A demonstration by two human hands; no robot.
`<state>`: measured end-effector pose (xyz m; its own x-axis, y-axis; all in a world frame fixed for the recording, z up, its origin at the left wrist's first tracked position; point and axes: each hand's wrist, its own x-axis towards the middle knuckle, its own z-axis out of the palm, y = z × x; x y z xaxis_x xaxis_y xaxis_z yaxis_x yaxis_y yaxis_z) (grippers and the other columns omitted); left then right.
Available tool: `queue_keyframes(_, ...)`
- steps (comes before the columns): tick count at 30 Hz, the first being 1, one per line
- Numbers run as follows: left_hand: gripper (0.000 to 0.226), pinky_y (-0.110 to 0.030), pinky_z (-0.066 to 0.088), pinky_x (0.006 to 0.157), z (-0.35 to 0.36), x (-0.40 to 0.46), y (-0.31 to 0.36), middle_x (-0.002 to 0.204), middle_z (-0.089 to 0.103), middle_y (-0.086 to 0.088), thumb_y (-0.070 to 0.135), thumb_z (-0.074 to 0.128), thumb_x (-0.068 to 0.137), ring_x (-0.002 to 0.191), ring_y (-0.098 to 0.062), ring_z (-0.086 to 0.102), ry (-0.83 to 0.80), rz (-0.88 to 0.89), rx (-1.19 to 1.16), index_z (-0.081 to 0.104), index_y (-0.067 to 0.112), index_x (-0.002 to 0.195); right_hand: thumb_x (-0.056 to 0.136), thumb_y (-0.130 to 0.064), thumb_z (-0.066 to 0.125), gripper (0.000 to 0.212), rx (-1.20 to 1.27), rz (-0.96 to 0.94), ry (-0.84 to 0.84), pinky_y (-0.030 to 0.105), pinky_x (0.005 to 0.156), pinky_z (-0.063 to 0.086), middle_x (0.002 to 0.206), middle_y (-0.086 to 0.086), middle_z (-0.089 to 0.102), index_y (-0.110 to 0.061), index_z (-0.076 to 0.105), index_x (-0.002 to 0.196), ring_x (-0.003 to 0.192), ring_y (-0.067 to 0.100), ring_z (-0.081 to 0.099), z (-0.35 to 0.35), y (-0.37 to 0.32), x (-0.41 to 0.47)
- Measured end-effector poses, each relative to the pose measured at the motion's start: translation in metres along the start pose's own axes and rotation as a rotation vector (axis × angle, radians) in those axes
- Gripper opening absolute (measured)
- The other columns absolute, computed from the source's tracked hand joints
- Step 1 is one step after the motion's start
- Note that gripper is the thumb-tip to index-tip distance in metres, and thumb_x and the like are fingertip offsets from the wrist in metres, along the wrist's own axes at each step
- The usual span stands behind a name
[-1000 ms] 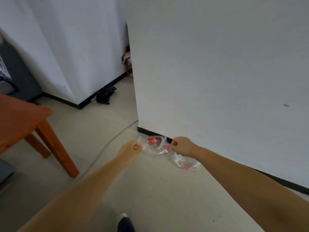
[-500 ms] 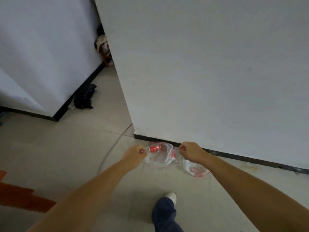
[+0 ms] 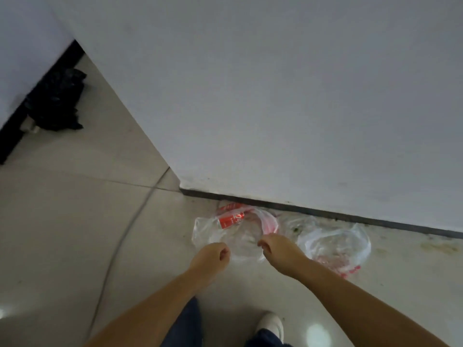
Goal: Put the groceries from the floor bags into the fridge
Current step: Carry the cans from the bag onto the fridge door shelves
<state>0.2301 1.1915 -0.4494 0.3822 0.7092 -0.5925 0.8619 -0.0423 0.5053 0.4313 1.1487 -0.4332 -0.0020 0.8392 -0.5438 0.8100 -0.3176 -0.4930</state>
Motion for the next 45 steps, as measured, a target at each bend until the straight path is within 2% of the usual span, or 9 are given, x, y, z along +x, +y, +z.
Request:
queue_keyframes(5, 0.027, -0.035, 0.048, 0.090, 0.071, 0.160, -0.068, 0.111, 0.064, -0.009, 0.019, 0.040, 0.097, 0.100, -0.023, 0.060, 0.015, 0.249, 0.279, 0.063, 0.010, 0.108, 0.095, -0.015, 0.045, 0.040, -0.386, -0.155, 0.021, 0.043, 0.119, 0.019, 0.141, -0.002, 0.048, -0.025, 0.052, 0.133, 0.136, 0.018, 0.037, 0.106, 0.083, 0.122)
queue_keyframes(9, 0.034, -0.035, 0.041, 0.101, 0.118, 0.263, -0.089, 0.126, 0.058, -0.004, 0.023, 0.043, 0.093, 0.116, -0.022, 0.053, -0.046, 0.734, 0.686, 0.058, 0.016, 0.123, 0.094, -0.028, 0.049, 0.044, -0.678, -0.280, -0.040, 0.058, 0.115, -0.009, 0.151, -0.001, 0.037, -0.026, 0.046, 0.139, 0.146, 0.023, 0.020, 0.164, 0.144, 0.187)
queue_keyframes(13, 0.041, -0.040, 0.042, 0.102, 0.124, 0.344, -0.079, 0.119, 0.066, 0.000, 0.032, 0.064, 0.074, 0.111, -0.017, 0.062, 0.068, 1.234, 1.032, 0.066, 0.025, 0.114, 0.063, -0.031, 0.082, 0.067, -0.823, -0.283, 0.048, 0.065, 0.101, 0.035, 0.127, 0.002, 0.063, -0.023, 0.060, 0.126, 0.124, 0.025, 0.056, 0.160, 0.199, 0.220)
queue_keyframes(17, 0.062, -0.048, 0.008, 0.117, 0.139, 0.363, -0.047, 0.153, 0.031, -0.007, 0.028, 0.051, 0.090, 0.142, -0.021, 0.029, -0.162, 0.966, 1.087, 0.029, 0.019, 0.147, 0.089, -0.019, 0.057, 0.077, -0.559, 0.010, 0.099, 0.050, 0.109, 0.034, 0.156, 0.006, 0.026, -0.017, 0.012, 0.152, 0.135, 0.026, 0.042, 0.136, 0.222, 0.219)
queue_keyframes(23, 0.089, -0.053, 0.002, 0.117, 0.168, 0.363, -0.023, 0.157, 0.016, -0.010, 0.031, 0.060, 0.086, 0.142, -0.027, 0.025, -0.247, 0.815, 1.006, -0.001, 0.027, 0.151, 0.093, -0.012, 0.050, 0.082, -0.270, 0.146, -0.004, 0.035, 0.093, 0.048, 0.149, 0.010, 0.036, -0.019, -0.006, 0.152, 0.116, 0.025, 0.056, 0.150, 0.249, 0.217)
queue_keyframes(27, 0.078, -0.044, 0.023, 0.113, 0.176, 0.367, -0.023, 0.150, 0.028, -0.009, 0.030, 0.058, 0.086, 0.134, -0.031, 0.035, -0.252, 0.760, 0.735, 0.013, 0.027, 0.150, 0.098, -0.019, 0.038, 0.069, -0.728, 0.129, -0.205, 0.062, 0.115, -0.002, 0.160, 0.006, -0.010, -0.016, -0.005, 0.152, 0.148, 0.024, -0.006, 0.161, 0.266, 0.211)
queue_keyframes(31, 0.062, -0.038, 0.019, 0.118, 0.158, 0.358, -0.034, 0.148, 0.037, -0.006, 0.021, 0.051, 0.088, 0.138, -0.024, 0.033, -0.205, 0.728, 0.707, 0.029, 0.019, 0.146, 0.099, -0.029, 0.039, 0.063, -0.839, -0.054, -0.269, 0.058, 0.106, -0.019, 0.161, 0.004, -0.008, -0.025, 0.005, 0.152, 0.148, 0.023, -0.010, 0.165, 0.263, 0.202)
queue_keyframes(38, 0.076, -0.050, 0.002, 0.117, 0.115, 0.350, -0.103, 0.145, 0.040, -0.014, 0.052, 0.047, 0.090, 0.137, -0.027, 0.034, -0.013, 0.616, 1.145, 0.021, 0.009, 0.148, 0.094, -0.022, 0.047, 0.036, -0.478, 0.108, 0.228, 0.036, 0.110, 0.033, 0.135, 0.000, 0.051, -0.021, 0.053, 0.130, 0.125, 0.019, 0.046, 0.138, 0.224, 0.234)
queue_keyframes(45, 0.106, -0.048, 0.016, 0.117, 0.118, 0.356, -0.144, 0.146, 0.040, 0.005, 0.073, 0.065, 0.056, 0.135, -0.022, 0.036, -0.071, 0.241, 0.645, 0.019, 0.038, 0.145, 0.095, -0.045, 0.045, 0.055, -0.365, 0.132, 0.235, 0.037, 0.103, 0.042, 0.134, 0.010, 0.042, -0.011, 0.040, 0.137, 0.125, 0.027, 0.040, 0.163, 0.172, 0.250)
